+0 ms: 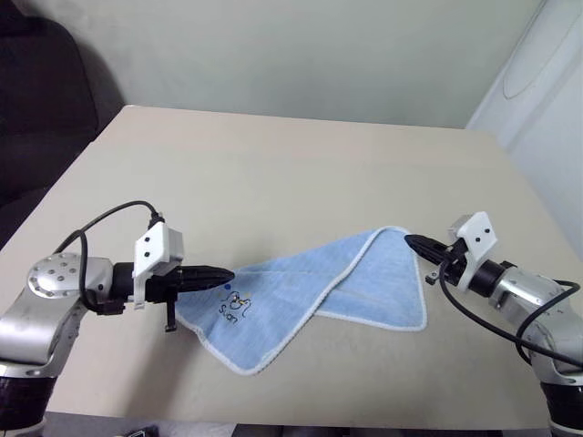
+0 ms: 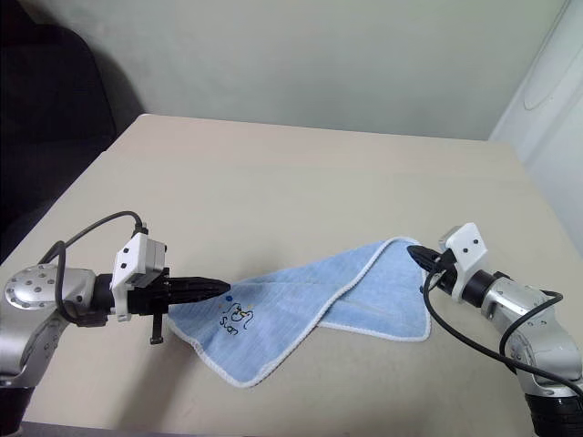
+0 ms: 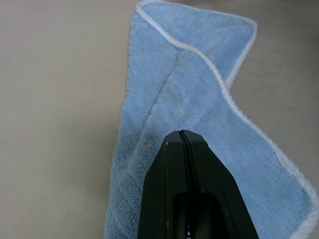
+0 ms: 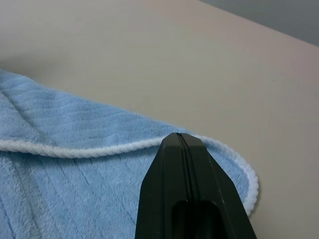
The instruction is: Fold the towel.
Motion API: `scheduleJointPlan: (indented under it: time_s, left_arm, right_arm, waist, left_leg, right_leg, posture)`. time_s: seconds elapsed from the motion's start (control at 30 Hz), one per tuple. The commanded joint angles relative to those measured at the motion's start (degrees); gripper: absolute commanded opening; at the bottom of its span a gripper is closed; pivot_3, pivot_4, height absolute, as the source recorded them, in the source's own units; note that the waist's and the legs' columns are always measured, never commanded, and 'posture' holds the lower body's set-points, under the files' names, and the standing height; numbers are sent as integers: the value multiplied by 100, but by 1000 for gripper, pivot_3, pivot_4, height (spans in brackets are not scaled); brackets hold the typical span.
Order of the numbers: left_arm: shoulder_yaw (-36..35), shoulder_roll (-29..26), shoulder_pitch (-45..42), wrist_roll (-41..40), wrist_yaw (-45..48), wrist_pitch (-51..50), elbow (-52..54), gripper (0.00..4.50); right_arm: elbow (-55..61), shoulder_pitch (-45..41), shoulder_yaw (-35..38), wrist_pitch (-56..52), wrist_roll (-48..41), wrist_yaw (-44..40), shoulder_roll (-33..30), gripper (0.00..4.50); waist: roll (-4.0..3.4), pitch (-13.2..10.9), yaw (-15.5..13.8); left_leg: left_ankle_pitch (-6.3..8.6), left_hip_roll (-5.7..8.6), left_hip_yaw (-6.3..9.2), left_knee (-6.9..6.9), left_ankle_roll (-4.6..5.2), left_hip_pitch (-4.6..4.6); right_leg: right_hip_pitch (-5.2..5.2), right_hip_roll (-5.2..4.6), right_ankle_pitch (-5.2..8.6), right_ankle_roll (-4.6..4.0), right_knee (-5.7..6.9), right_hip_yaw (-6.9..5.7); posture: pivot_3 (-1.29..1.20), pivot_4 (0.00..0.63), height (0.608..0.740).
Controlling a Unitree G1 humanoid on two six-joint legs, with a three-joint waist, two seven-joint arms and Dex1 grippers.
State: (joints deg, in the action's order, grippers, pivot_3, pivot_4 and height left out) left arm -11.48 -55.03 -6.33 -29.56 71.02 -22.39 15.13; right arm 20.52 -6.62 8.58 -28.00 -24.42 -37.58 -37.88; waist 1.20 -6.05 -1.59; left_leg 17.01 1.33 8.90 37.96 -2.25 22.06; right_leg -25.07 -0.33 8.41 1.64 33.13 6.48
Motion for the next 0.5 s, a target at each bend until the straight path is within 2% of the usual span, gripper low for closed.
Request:
scheduleJointPlan:
  time_s: [0.03,0.5]
  left_arm:
    - [-43,11,23,9,-21,113,67,35]
    - [-74,-153,201,-2,53,166,296,35]
  right_arm:
    - [45,-114,66,105,33,-50,-50,0]
    - [-234,-292,-90,260,157,-191,21,0]
  waist:
    - [0,0,0]
    - [0,1,3]
  left_leg:
    - [0,0,0,0,0,0]
    - [2,0,-1,0,0,0]
  right_leg:
    - [0,0,0,0,0,0]
    - [-9,-1,0,0,0,2]
  posture:
    - [0,150,740]
    - [0,150,740]
